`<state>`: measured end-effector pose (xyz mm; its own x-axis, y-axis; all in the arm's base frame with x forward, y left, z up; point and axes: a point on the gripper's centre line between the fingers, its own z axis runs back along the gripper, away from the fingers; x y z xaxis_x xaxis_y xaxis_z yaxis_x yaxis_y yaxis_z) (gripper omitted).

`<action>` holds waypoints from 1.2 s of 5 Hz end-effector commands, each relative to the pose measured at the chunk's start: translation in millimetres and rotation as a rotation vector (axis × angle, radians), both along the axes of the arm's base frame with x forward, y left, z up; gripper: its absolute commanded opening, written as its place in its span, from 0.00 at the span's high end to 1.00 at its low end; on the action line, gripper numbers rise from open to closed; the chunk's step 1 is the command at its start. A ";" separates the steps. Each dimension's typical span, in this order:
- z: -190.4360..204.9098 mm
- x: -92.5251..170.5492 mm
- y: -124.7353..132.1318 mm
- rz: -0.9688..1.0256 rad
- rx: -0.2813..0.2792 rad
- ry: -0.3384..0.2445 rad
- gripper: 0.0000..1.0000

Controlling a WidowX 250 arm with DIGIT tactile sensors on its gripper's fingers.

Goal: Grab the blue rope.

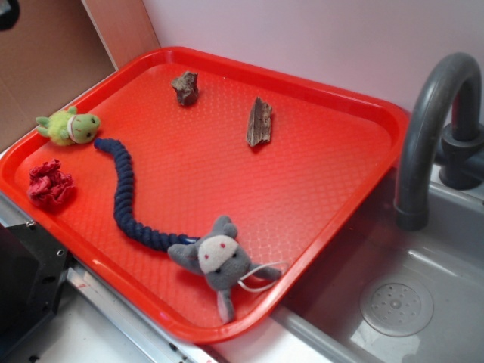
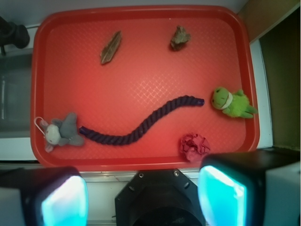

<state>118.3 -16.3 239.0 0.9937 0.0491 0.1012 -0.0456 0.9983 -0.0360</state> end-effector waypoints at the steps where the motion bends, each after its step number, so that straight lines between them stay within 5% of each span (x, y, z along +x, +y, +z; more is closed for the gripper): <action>1: -6.2 26.8 20.8 0.495 -0.164 -0.027 0.00; 2: -21.9 34.6 22.1 0.742 -0.136 -0.071 0.00; 4: -82.5 48.0 25.1 1.245 -0.114 -0.057 0.00; 6: -140.4 57.1 23.9 1.283 -0.036 -0.015 0.00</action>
<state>176.0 8.8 91.7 0.2242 0.9711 0.0824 -0.9729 0.2278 -0.0384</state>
